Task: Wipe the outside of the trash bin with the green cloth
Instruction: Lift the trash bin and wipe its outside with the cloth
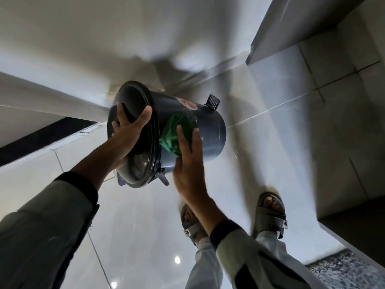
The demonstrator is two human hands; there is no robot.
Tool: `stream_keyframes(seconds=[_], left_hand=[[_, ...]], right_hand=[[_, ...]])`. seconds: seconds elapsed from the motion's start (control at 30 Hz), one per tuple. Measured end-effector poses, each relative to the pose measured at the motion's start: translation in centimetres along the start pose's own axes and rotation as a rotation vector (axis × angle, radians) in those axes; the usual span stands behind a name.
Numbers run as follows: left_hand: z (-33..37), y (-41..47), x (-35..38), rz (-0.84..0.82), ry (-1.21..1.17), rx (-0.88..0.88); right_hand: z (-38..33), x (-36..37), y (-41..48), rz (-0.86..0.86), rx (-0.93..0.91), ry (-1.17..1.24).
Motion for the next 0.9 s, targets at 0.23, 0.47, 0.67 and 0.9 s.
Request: stream_keyframes(seconds=[0.23, 0.47, 0.67, 0.9], left_hand=[[-0.4, 0.0, -0.4, -0.093, -0.047, -0.037], [-0.4, -0.9, 0.4, -0.06, -0.079, -0.034], [-0.1, -1.7, 1.6, -0.011, 0.051, 0.049], [0.5, -4.5, 5.0, -0.077, 0.378, 0.161]], right_hand=[[11.3, -3.1, 5.1, 0.142, 0.665, 0.153], [4.6, -0.5, 0.9, 0.038, 0.805, 0.348], [-1.3, -2.8, 2.0, -0.045, -0.015, -0.131], [10.8, -9.0, 6.7, 0.0, 0.596, -0.065]])
Point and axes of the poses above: each hand's wrist, its own y-axis towards the middle knuckle, its own x-axis out of the palm, z = x × y, the point moved 4 cm from there along y, towards the middle knuckle, and after that the axes turned 1 degree about y, right-handed, at the moved point
